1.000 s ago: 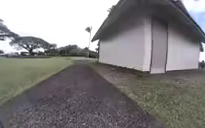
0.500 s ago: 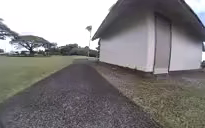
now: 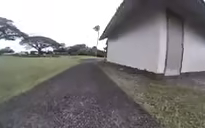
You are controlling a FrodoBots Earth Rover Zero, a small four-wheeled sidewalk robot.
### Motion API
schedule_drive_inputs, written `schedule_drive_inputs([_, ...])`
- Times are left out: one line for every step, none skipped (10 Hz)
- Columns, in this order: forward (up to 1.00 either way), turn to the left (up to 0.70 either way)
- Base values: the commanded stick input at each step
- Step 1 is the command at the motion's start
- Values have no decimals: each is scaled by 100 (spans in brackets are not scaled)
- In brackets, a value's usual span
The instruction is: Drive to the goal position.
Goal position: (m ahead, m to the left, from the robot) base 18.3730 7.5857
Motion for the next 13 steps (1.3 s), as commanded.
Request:
schedule_drive_inputs([0, 0])
schedule_drive_inputs([0, 0])
schedule_drive_inputs([0, 0])
schedule_drive_inputs([0, 0])
schedule_drive_inputs([0, 0])
schedule_drive_inputs([0, 0])
schedule_drive_inputs([0, 0])
schedule_drive_inputs([0, 0])
schedule_drive_inputs([0, 0])
schedule_drive_inputs([0, 34])
schedule_drive_inputs([0, 58])
schedule_drive_inputs([0, 70])
schedule_drive_inputs([0, 70])
